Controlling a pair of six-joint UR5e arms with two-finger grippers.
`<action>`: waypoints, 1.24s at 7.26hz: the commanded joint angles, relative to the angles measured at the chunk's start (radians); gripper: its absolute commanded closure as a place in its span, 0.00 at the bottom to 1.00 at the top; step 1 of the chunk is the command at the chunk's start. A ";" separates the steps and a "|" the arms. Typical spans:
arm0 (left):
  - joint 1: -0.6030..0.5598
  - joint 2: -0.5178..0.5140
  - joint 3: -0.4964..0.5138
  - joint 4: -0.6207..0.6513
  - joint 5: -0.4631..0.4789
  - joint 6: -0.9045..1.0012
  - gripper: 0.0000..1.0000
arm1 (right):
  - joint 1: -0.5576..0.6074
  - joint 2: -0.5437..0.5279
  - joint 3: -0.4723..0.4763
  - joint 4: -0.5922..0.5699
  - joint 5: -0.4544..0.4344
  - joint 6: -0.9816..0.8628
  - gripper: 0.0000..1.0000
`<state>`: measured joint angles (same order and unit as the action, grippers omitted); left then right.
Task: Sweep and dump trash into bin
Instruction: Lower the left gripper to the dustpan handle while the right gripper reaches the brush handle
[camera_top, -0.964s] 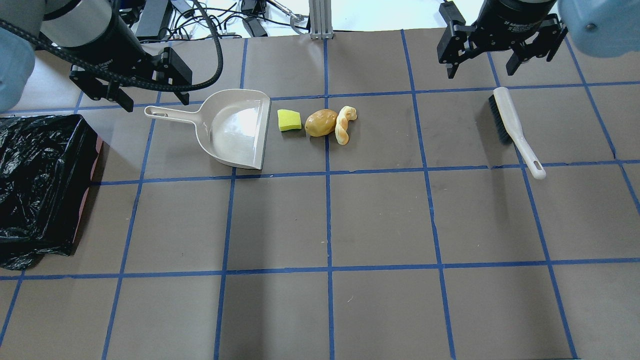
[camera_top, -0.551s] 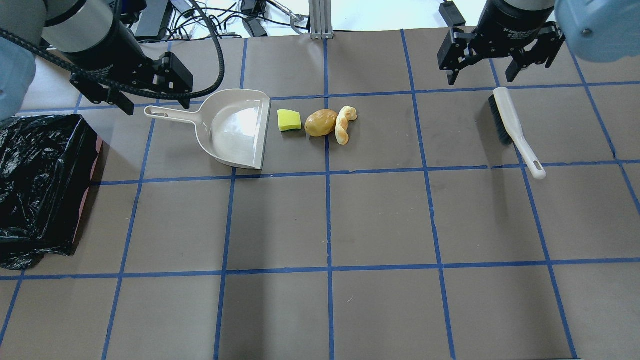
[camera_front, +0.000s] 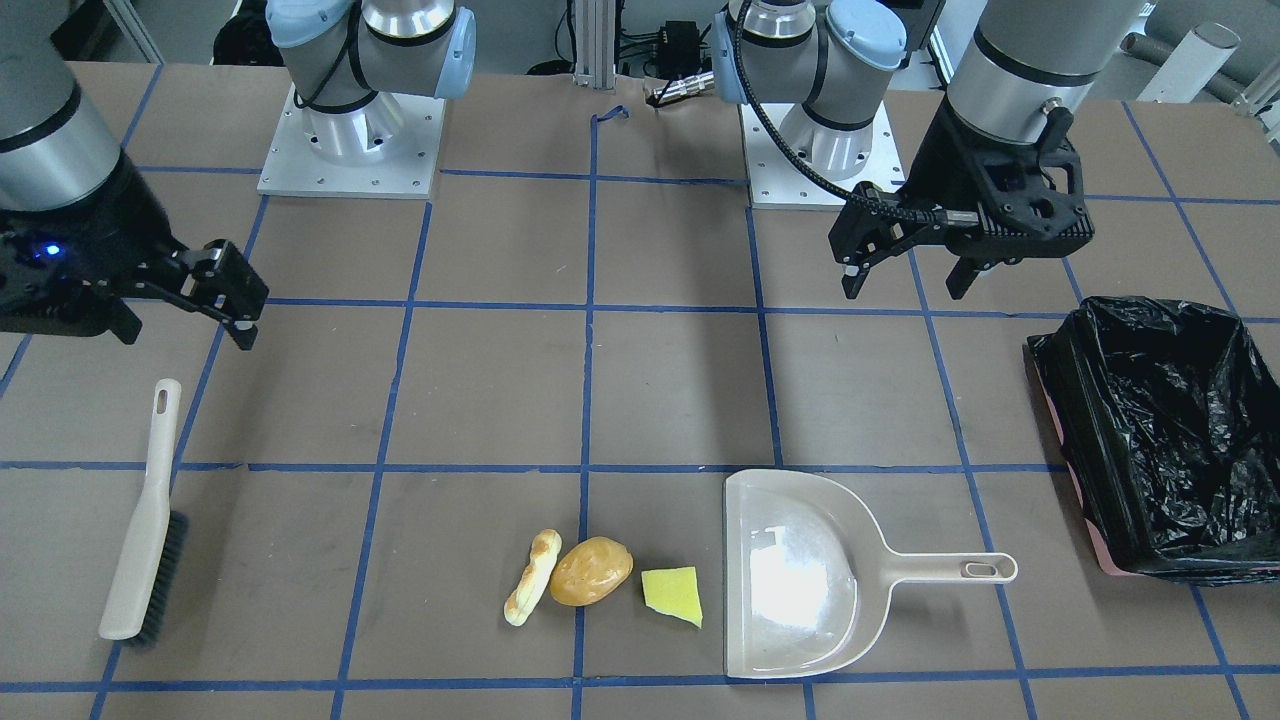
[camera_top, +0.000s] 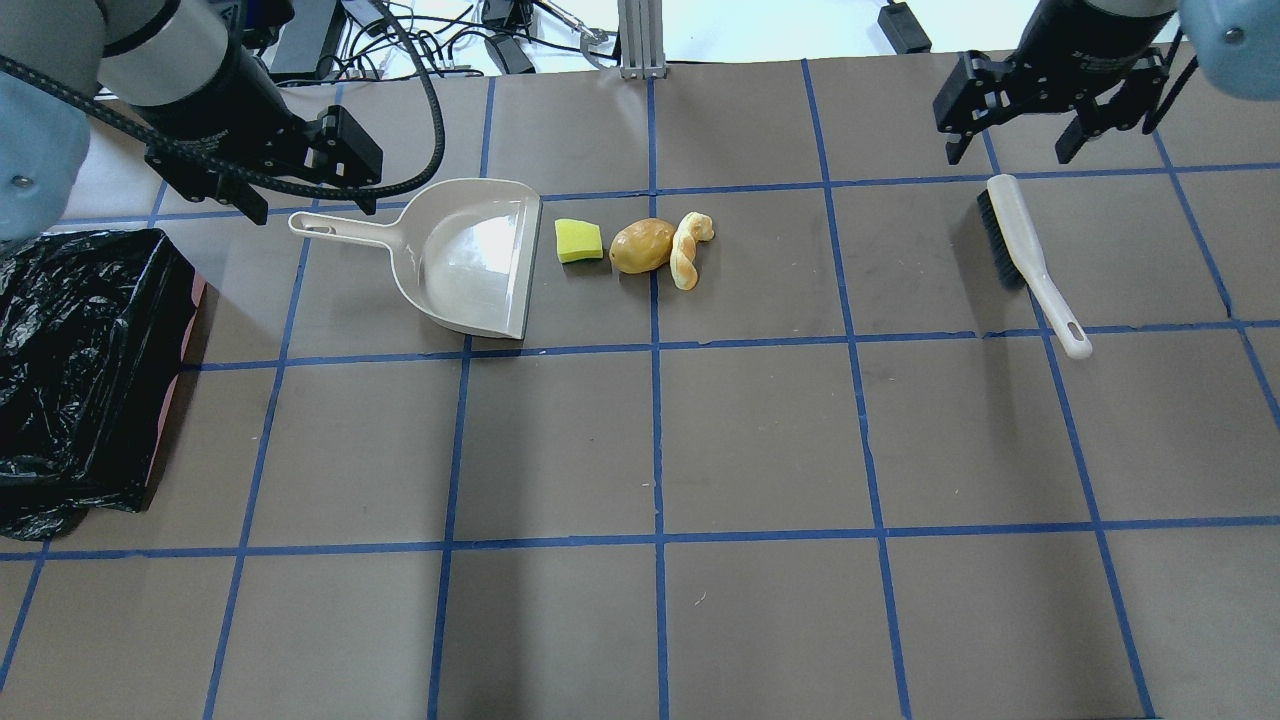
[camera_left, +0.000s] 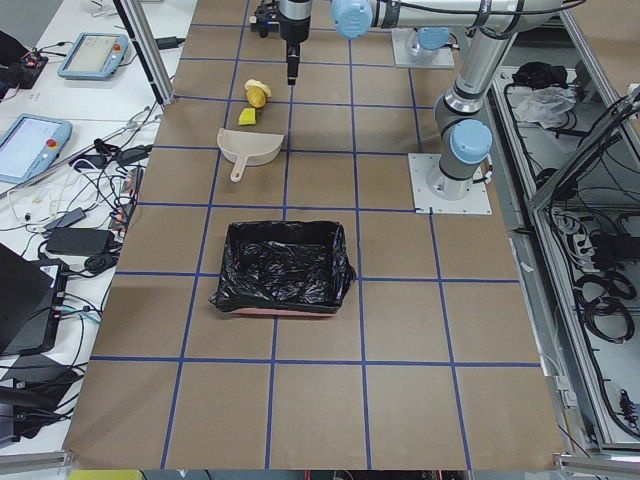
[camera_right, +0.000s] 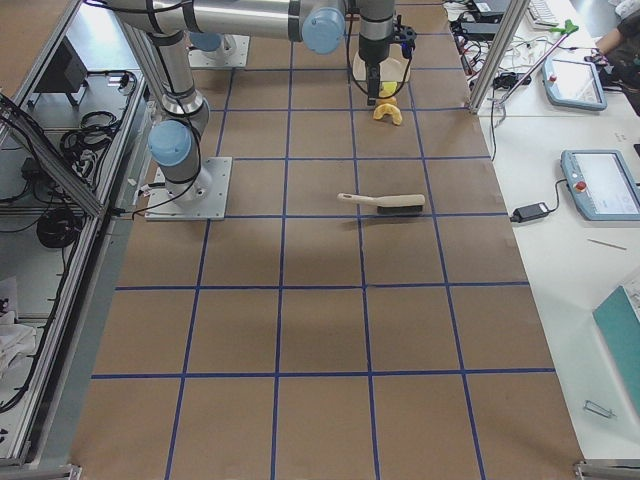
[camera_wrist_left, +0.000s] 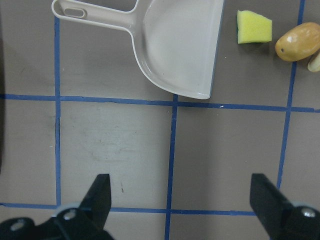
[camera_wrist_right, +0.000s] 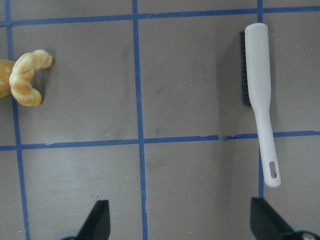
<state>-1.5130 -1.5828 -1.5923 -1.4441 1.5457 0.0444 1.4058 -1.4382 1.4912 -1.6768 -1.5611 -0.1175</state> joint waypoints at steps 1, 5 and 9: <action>0.002 -0.054 -0.069 0.046 0.004 0.055 0.00 | -0.130 0.083 0.001 -0.075 0.010 -0.158 0.03; 0.002 -0.205 -0.094 0.137 0.140 0.090 0.00 | -0.189 0.128 0.139 -0.165 -0.007 -0.165 0.09; 0.007 -0.292 -0.078 0.246 0.145 0.627 0.00 | -0.217 0.208 0.261 -0.330 -0.039 -0.178 0.08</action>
<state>-1.5080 -1.8637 -1.6740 -1.2155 1.6888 0.4403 1.2041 -1.2388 1.7385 -1.9984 -1.5764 -0.2880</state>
